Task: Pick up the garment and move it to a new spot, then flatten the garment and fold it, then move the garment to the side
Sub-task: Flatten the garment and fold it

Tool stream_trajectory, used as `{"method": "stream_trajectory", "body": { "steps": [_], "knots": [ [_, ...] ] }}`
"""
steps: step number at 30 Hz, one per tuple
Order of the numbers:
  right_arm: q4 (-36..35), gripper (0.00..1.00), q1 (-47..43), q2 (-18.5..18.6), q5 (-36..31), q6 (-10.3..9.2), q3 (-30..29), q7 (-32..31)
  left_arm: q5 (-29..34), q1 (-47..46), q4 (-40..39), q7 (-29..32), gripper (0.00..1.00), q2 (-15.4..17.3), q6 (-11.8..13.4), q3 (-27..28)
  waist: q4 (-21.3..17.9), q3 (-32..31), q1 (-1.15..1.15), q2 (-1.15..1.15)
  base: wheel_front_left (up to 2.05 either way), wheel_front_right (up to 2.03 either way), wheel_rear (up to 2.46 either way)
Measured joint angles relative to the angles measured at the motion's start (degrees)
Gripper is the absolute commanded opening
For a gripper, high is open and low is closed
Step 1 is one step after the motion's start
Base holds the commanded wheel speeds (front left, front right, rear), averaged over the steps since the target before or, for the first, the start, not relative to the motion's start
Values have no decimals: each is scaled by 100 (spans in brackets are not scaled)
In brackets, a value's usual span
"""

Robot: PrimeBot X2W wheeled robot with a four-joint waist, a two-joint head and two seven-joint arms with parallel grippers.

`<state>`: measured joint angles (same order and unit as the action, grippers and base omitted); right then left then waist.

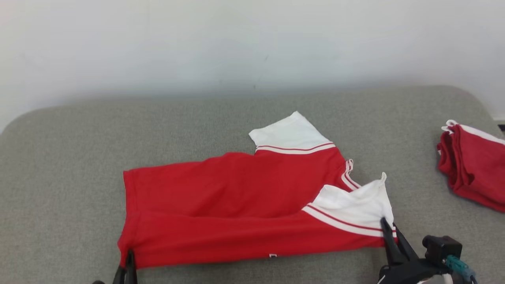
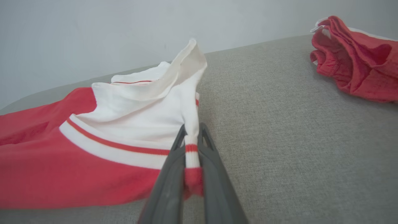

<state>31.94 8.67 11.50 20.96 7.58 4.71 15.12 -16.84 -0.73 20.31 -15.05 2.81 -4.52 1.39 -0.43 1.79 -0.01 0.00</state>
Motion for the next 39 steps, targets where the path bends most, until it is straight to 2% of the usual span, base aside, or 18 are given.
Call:
{"method": "stream_trajectory", "body": {
  "steps": [8, 15, 16, 17, 18, 29, 35, 39],
  "knots": [
    [235, 0, -494, 13, 105, 0, 58, 0, -98, 587, 476, 0, 0, -7, 48, -65, -97, -509, 0, 0, 0, 0, 0],
    [321, 0, -967, 2, 122, 0, 29, 0, -211, 904, 847, 0, 0, -13, 127, -160, -131, -661, -1, 0, 0, 0, 0],
    [318, 0, -979, -10, 112, 0, 10, 0, -219, 901, 880, 0, 26, -12, 146, -163, -130, -646, -1, 0, 0, 0, 0],
    [320, 34, -978, -25, 94, 0, -19, 0, -247, 896, 918, 0, 56, -12, 153, -165, -130, -626, 0, 0, 0, 0, 0],
    [315, 100, -968, -44, 57, 0, -43, 0, -248, 891, 935, 0, 100, -12, 156, -171, -129, -605, 0, 0, 0, 0, 0],
    [63, 100, -444, -134, -288, -1, -221, 0, 16, 399, 760, 0, 100, -1, 214, -164, -74, -305, 1, 0, 0, 0, 0],
    [73, 100, 121, -58, -412, -1, -143, 0, 341, -319, 909, 0, 100, 10, 47, -57, -14, -70, 1, 0, 0, 0, 0],
    [49, 100, 605, 87, -427, -1, -70, 0, 452, -1073, 1403, 0, 100, 186, -64, -45, 26, 170, 2, 0, 0, 0, 0]
  ]
}}
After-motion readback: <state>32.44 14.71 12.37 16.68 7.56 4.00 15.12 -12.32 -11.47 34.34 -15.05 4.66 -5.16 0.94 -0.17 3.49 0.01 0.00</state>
